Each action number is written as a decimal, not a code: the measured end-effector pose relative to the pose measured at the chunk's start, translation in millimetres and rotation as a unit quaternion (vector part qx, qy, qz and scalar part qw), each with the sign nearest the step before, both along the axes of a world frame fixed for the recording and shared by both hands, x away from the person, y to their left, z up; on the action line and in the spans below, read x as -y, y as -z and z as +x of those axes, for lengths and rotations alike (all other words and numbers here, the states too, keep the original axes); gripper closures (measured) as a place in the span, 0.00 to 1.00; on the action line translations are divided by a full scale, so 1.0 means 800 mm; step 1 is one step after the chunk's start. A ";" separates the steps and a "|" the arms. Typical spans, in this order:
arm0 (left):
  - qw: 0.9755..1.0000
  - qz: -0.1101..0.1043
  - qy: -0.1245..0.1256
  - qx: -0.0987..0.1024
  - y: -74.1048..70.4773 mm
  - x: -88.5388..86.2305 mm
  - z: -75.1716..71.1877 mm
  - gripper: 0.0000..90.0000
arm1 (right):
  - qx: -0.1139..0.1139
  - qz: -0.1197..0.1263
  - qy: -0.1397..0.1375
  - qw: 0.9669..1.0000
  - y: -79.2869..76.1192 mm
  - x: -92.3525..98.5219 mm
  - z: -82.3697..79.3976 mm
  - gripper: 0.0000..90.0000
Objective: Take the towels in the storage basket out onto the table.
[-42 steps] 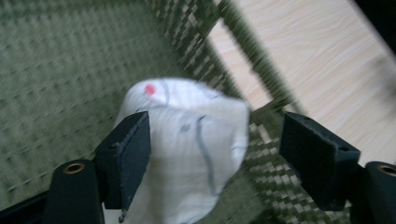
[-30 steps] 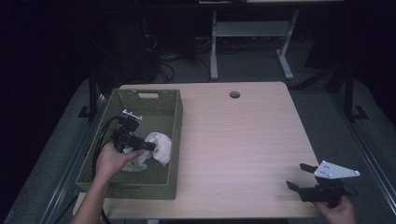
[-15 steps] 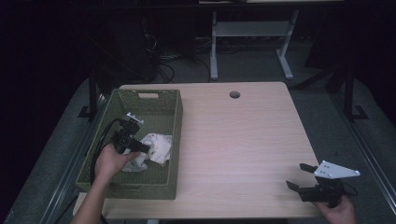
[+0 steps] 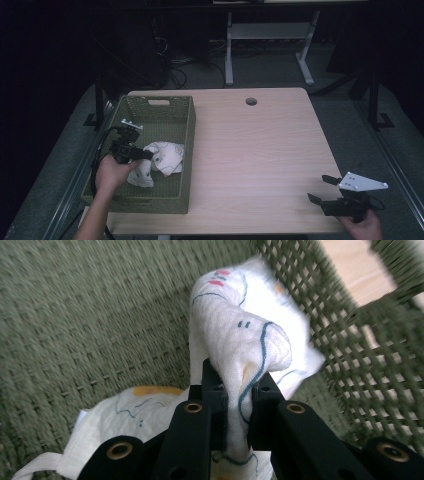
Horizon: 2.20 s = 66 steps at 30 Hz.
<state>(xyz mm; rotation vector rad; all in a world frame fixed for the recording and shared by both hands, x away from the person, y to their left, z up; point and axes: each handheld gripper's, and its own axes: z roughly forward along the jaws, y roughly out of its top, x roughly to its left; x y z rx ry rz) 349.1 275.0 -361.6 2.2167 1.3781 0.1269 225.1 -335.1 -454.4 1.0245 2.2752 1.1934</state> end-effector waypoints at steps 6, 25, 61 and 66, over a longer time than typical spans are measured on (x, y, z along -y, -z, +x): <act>0.998 -0.047 -0.016 0.031 -0.016 -0.015 -0.012 0.91 | 0.001 0.004 0.003 1.000 -0.001 0.000 0.000 0.17; 0.982 -0.159 -0.035 0.092 -0.066 -0.033 -0.027 0.91 | 0.006 0.007 0.005 1.000 -0.002 0.003 0.002 0.17; 0.946 -0.297 -0.021 0.126 -0.129 -0.030 -0.029 0.91 | 0.008 0.012 0.007 1.000 -0.002 0.002 0.004 0.17; 0.942 -0.312 -0.012 0.125 -0.137 -0.021 -0.027 0.91 | 0.008 0.014 0.008 1.000 -0.002 0.002 0.004 0.17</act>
